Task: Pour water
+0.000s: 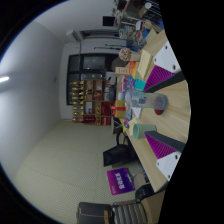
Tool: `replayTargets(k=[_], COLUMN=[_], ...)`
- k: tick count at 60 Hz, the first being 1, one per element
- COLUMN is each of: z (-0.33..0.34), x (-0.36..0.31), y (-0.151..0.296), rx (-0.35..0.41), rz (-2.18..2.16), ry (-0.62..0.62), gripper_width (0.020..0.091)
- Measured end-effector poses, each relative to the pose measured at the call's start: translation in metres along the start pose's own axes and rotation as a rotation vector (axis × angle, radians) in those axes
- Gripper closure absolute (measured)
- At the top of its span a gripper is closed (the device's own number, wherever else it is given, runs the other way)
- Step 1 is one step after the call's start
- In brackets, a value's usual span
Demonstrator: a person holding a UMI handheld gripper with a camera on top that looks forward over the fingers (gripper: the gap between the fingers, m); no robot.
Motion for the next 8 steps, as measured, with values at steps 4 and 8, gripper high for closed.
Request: replayTargets(k=[4, 8], z=[0.026, 0.065], x=[-0.008, -0.006], y=[0.003, 0.005], rx=[0.004, 0.004], rz=[0.007, 0.000], ry=[0.013, 0.009], gripper_width=[0.0255, 0.0256])
Point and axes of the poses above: the point between the fingertips, and its own axes, seen from behind it with the camera up: x to the right, y up, z backward, against the way the camera looks, the point moved 9 cm from there along z, backward, against the way the camera looks, and after that the axes turned 5 degrees about -y, right-handed, at the moved point
